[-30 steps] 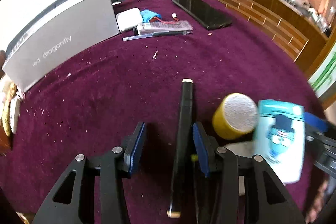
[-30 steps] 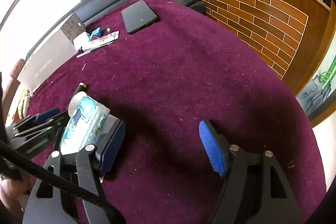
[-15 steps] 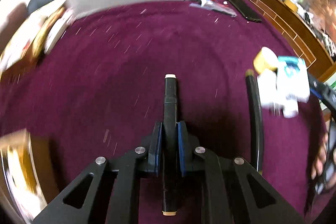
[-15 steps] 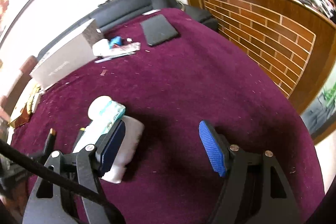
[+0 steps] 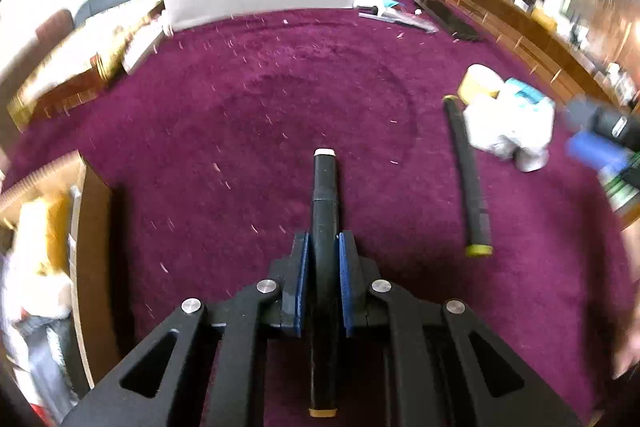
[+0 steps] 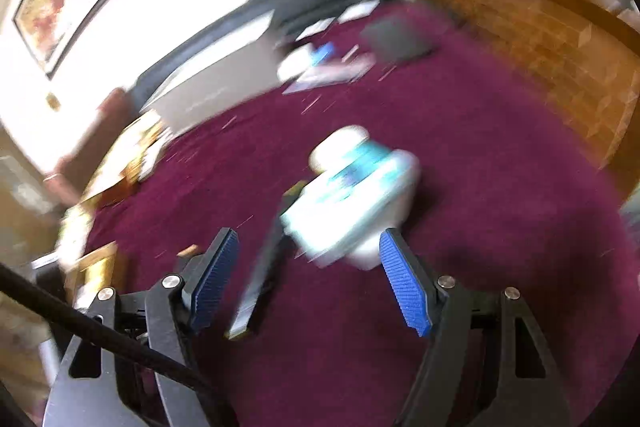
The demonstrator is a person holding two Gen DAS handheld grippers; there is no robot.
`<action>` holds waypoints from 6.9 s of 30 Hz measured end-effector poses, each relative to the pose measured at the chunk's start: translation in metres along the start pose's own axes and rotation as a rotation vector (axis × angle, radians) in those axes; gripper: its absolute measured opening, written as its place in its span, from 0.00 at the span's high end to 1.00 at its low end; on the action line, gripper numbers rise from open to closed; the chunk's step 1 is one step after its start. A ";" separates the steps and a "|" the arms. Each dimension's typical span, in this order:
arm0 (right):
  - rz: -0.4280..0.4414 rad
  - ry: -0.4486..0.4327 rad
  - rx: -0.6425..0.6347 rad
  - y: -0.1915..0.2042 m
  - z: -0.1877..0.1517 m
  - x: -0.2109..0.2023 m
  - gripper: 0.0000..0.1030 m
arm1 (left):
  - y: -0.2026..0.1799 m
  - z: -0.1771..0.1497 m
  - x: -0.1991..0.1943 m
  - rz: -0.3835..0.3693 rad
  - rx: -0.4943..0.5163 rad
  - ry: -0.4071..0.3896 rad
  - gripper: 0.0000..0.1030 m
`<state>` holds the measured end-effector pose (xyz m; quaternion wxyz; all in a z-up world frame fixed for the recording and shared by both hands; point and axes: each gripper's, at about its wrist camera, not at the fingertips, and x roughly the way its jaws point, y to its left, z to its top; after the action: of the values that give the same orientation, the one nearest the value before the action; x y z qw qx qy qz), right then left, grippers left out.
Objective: Organize objects
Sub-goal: 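Grasp a white-capped black marker with the left gripper while the right grasps a yellow-capped marker, then carry both markers over the cardboard tray and open both grippers to drop them, then move both open grippers back toward the snack pack and white bottle, then grasp the blue cartoon snack pack with the left gripper while the right grasps the white bottle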
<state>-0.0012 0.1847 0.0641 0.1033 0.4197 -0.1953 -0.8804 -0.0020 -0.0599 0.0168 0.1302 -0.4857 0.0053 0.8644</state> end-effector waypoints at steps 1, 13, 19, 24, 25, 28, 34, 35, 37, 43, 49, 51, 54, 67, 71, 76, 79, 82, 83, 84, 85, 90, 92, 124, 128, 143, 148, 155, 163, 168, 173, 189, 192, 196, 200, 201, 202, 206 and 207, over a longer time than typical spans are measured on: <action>0.048 0.063 0.005 0.005 -0.002 0.011 0.29 | 0.004 -0.003 -0.008 -0.036 -0.035 -0.005 0.90; -0.227 0.182 -0.096 0.041 -0.011 0.084 0.35 | 0.043 -0.046 -0.105 -0.241 -0.167 -0.158 0.89; -0.425 0.140 -0.194 0.064 -0.012 0.102 0.45 | 0.059 -0.061 -0.132 -0.241 -0.151 -0.251 0.89; -0.427 0.125 -0.217 0.078 -0.016 0.105 0.84 | 0.074 -0.071 -0.142 -0.248 -0.188 -0.271 0.89; -0.425 0.127 -0.225 0.081 -0.017 0.106 0.87 | 0.077 -0.073 -0.143 -0.246 -0.193 -0.273 0.89; -0.389 0.140 -0.211 0.082 -0.019 0.105 0.88 | 0.085 -0.081 -0.148 -0.241 -0.208 -0.283 0.89; -0.248 0.156 -0.132 0.077 -0.028 0.081 0.88 | 0.109 -0.097 -0.168 -0.217 -0.265 -0.327 0.89; -0.218 0.150 -0.126 0.078 -0.029 0.075 0.88 | 0.113 -0.099 -0.172 -0.212 -0.275 -0.335 0.89; -0.171 0.142 -0.124 0.085 -0.032 0.066 0.88 | 0.122 -0.106 -0.181 -0.192 -0.298 -0.359 0.89; -0.025 0.135 -0.143 0.117 -0.039 0.045 0.88 | 0.151 -0.124 -0.198 -0.161 -0.367 -0.387 0.89; 0.094 0.152 -0.190 0.157 -0.050 0.033 0.88 | 0.181 -0.139 -0.206 -0.130 -0.429 -0.385 0.89; 0.132 0.167 -0.199 0.169 -0.055 0.030 0.88 | 0.189 -0.138 -0.206 -0.108 -0.442 -0.374 0.89; 0.203 0.219 -0.211 0.194 -0.062 0.038 0.88 | 0.201 -0.133 -0.198 -0.087 -0.455 -0.346 0.89; 0.340 0.425 -0.246 0.289 -0.103 0.112 0.87 | 0.252 -0.087 -0.126 0.001 -0.471 -0.180 0.89; 0.344 0.466 -0.233 0.304 -0.110 0.137 0.87 | 0.262 -0.078 -0.109 0.001 -0.487 -0.143 0.89; 0.320 0.474 -0.257 0.319 -0.114 0.158 0.87 | 0.273 -0.067 -0.094 0.008 -0.495 -0.111 0.89; 0.312 0.475 -0.261 0.320 -0.116 0.166 0.87 | 0.279 -0.063 -0.086 0.010 -0.506 -0.096 0.89; 0.310 0.469 -0.262 0.321 -0.115 0.169 0.87 | 0.283 -0.061 -0.080 0.002 -0.514 -0.087 0.89; 0.309 0.467 -0.266 0.323 -0.115 0.170 0.87 | 0.283 -0.061 -0.078 0.003 -0.515 -0.083 0.89; 0.308 0.466 -0.270 0.322 -0.114 0.169 0.87 | 0.284 -0.061 -0.078 0.004 -0.515 -0.082 0.89; 0.305 0.466 -0.279 0.323 -0.115 0.170 0.87 | 0.284 -0.062 -0.077 0.004 -0.517 -0.084 0.89; 0.289 0.464 -0.327 0.328 -0.120 0.169 0.87 | 0.288 -0.062 -0.080 -0.004 -0.554 -0.096 0.89; 0.285 0.451 -0.346 0.330 -0.121 0.167 0.86 | 0.288 -0.063 -0.083 -0.008 -0.563 -0.101 0.88; -0.107 -0.257 -0.579 0.259 -0.111 -0.035 0.21 | 0.100 -0.102 -0.256 0.417 -0.204 -0.666 0.27; -0.108 -0.268 -0.526 0.236 -0.103 -0.050 0.21 | 0.080 -0.097 -0.254 0.399 -0.174 -0.646 0.27; -0.136 -0.279 -0.392 0.158 -0.068 -0.061 0.21 | 0.010 -0.075 -0.229 0.403 -0.052 -0.593 0.27; -0.159 -0.272 -0.370 0.137 -0.056 -0.056 0.21 | -0.005 -0.066 -0.211 0.385 -0.026 -0.546 0.27; -0.171 -0.227 -0.337 0.103 -0.037 -0.044 0.22 | -0.020 -0.051 -0.178 0.323 -0.008 -0.450 0.28; 0.210 -0.058 0.139 -0.058 0.054 -0.029 0.21 | -0.015 -0.044 -0.144 0.225 -0.048 -0.345 0.28; 0.262 0.004 0.220 -0.096 0.077 0.003 0.21 | -0.002 -0.040 -0.133 0.169 -0.115 -0.307 0.28; 0.279 0.053 0.185 -0.081 0.081 0.034 0.22 | 0.008 -0.039 -0.126 0.156 -0.154 -0.293 0.28; 0.202 0.097 -0.027 -0.034 0.042 -0.002 0.21 | 0.002 -0.028 -0.084 0.029 -0.096 -0.172 0.28; 0.099 0.035 0.008 -0.054 0.038 -0.007 0.21 | -0.027 -0.012 -0.055 -0.017 0.009 -0.142 0.28; 0.099 0.028 0.077 -0.077 0.032 0.000 0.21 | -0.065 0.008 -0.019 -0.025 0.132 -0.107 0.28; 0.122 0.016 0.139 -0.090 0.035 0.004 0.21 | -0.087 0.029 0.001 -0.005 0.208 -0.117 0.28; 0.126 0.011 0.152 -0.093 0.037 0.003 0.21 | -0.090 0.035 0.006 0.000 0.224 -0.117 0.28; 0.124 0.004 0.159 -0.096 0.038 0.002 0.21 | -0.094 0.040 0.012 0.008 0.242 -0.114 0.28; 0.130 -0.008 0.172 -0.097 0.039 0.010 0.21 | -0.105 0.053 0.036 0.026 0.316 -0.081 0.28; 0.133 -0.010 0.174 -0.098 0.039 0.011 0.21 | -0.108 0.054 0.040 0.020 0.327 -0.076 0.28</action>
<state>-0.0398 0.2796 0.0366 0.1236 0.4086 -0.2991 -0.8534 -0.0422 0.0607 0.0250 0.1993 -0.4247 0.1459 0.8710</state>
